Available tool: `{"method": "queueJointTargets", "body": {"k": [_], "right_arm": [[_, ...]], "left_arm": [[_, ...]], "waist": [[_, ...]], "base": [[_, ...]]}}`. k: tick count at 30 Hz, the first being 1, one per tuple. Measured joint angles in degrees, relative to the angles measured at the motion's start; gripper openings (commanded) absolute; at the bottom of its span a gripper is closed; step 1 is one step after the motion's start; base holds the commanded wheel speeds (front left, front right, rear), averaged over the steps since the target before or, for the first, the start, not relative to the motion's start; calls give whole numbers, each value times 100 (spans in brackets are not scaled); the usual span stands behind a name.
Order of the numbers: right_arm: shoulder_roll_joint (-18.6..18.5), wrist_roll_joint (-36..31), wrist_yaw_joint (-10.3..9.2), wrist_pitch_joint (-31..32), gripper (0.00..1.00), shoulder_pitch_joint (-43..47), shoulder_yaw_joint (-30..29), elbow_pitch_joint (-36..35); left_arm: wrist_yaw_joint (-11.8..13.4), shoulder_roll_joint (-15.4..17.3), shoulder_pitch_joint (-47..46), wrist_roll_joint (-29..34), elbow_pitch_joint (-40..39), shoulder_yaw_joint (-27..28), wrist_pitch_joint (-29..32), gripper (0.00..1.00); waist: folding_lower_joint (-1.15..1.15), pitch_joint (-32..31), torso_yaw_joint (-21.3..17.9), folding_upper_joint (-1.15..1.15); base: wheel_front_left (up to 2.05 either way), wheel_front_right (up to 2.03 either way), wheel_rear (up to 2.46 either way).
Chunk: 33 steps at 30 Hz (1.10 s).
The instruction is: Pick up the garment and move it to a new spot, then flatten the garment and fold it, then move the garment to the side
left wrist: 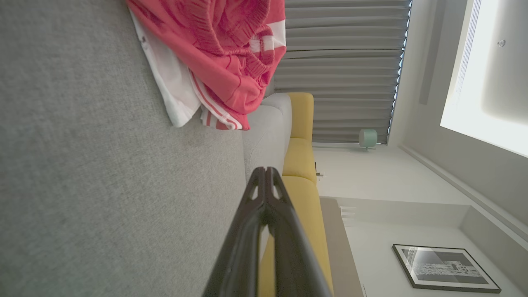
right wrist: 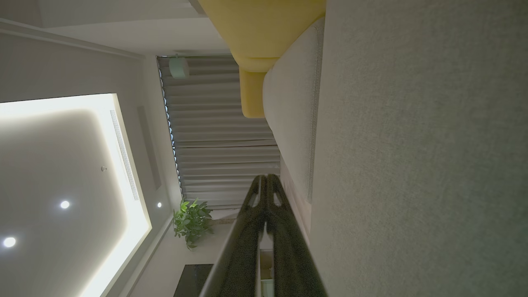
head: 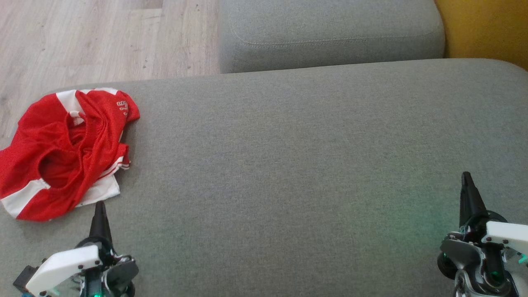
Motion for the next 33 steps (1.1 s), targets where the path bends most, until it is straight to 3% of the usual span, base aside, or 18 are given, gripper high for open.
{"method": "queueJointTargets", "body": {"k": [22,23,33], "right_arm": [[0,0,0,0,0,0,0,0],[0,0,0,0,100,0,0,0],[58,-3,-2,-36,100,528,75,616]], "left_arm": [[0,0,0,0,0,0,0,0],[0,0,0,0,0,0,0,100],[5,-59,519,0,594,-82,-37,100]], "waist": [[0,0,0,0],[0,0,0,0],[0,-5,-3,0]], "base": [[0,0,0],[0,0,0],[0,0,0]]}}
